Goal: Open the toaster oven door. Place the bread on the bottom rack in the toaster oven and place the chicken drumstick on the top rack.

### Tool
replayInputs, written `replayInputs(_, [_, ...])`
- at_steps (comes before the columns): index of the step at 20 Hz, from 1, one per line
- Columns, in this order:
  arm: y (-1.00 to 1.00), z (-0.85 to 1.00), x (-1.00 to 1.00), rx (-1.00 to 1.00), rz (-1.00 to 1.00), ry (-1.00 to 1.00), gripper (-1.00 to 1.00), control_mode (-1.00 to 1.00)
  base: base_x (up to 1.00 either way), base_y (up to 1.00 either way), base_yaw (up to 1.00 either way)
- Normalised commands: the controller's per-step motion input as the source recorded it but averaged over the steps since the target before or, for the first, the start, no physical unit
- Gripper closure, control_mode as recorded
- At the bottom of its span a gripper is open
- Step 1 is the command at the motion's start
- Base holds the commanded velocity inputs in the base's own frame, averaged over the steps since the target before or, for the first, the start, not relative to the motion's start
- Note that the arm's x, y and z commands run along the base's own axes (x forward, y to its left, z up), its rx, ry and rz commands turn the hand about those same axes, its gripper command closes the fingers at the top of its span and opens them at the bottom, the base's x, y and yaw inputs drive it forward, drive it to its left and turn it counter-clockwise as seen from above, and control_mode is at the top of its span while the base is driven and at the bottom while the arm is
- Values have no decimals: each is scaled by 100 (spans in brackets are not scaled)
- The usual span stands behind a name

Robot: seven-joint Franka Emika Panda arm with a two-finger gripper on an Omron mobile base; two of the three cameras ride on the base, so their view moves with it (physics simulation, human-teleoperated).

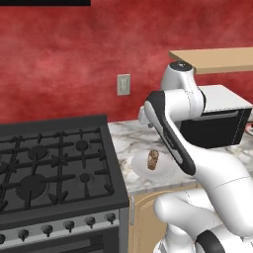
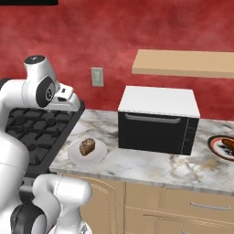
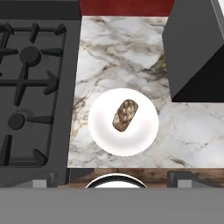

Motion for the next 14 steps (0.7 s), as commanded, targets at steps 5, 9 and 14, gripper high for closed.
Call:
replayInputs(5, [0,0,0,0,0,0,-100,100,62,9,0])
replayInputs(9, [0,0,0,0,0,0,-100,100,54,14,0])
replayInputs(14, [0,0,0,0,0,0,-100,100,75,7,1])
